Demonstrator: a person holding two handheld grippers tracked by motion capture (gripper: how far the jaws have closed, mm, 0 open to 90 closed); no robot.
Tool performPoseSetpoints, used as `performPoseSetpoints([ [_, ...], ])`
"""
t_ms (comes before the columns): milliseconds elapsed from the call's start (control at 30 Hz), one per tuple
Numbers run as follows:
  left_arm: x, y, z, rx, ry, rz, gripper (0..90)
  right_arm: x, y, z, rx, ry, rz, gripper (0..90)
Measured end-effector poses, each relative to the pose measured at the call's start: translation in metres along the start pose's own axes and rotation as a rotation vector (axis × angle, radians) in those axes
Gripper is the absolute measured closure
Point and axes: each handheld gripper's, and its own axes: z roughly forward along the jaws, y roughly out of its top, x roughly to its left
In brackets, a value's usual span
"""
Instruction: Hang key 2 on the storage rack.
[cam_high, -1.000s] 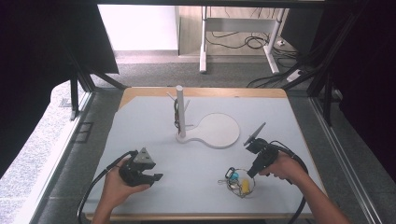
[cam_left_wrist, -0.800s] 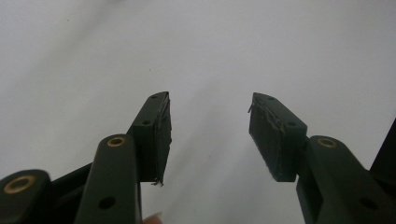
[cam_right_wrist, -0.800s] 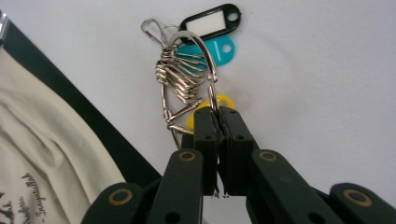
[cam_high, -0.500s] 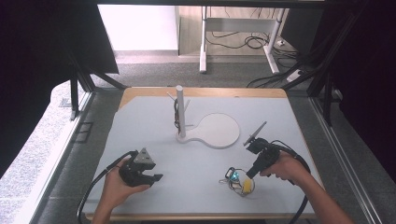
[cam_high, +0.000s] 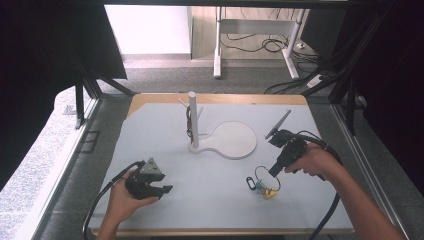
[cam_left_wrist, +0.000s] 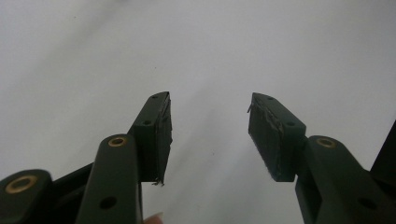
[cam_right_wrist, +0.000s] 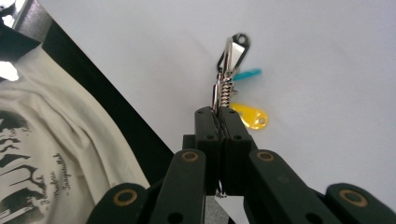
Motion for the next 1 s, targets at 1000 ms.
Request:
performPoseSetpoints([
  [1000,0.001,0.0,-0.008,-0.033,-0.02,-0.011,50.3,0.001,0.042,-0.071,-0.092,0.018,-0.011,88.2],
])
